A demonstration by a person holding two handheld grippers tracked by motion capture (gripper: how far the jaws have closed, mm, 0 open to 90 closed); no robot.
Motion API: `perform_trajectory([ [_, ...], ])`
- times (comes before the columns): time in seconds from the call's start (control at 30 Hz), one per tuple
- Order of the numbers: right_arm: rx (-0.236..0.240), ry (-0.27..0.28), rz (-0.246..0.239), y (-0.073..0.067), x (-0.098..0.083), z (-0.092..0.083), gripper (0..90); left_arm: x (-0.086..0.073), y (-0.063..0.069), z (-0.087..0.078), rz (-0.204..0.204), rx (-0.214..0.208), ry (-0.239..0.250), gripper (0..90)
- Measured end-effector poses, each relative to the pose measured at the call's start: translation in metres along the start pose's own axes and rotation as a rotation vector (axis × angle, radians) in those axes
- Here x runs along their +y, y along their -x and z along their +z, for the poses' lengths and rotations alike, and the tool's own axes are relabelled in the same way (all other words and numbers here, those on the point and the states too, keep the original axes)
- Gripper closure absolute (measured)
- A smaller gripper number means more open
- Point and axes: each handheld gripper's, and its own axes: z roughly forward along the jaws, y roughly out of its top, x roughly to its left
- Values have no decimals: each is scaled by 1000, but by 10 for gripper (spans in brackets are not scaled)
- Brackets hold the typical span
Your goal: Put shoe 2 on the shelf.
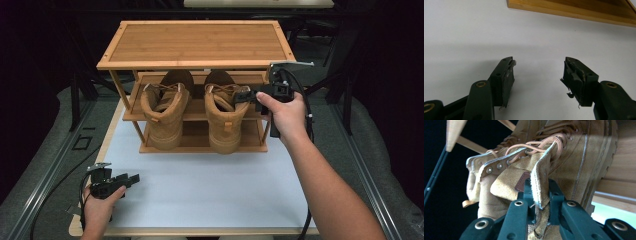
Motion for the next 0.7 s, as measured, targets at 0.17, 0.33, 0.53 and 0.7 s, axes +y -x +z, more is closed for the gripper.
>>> perform_trajectory([
  [0.17,7,5,18,0,2,2,808,3,5,1,27,-2,7,418],
  [0.33,17,45,3,4,-1,5,800,4,12,3,49,-13,7,418],
  [0.53,39,61,17,6,-6,4,765,4,13,2,54,-14,13,418],
  [0.7,20,56,0,5,-8,2,727,6,15,1,58,-23,15,418],
])
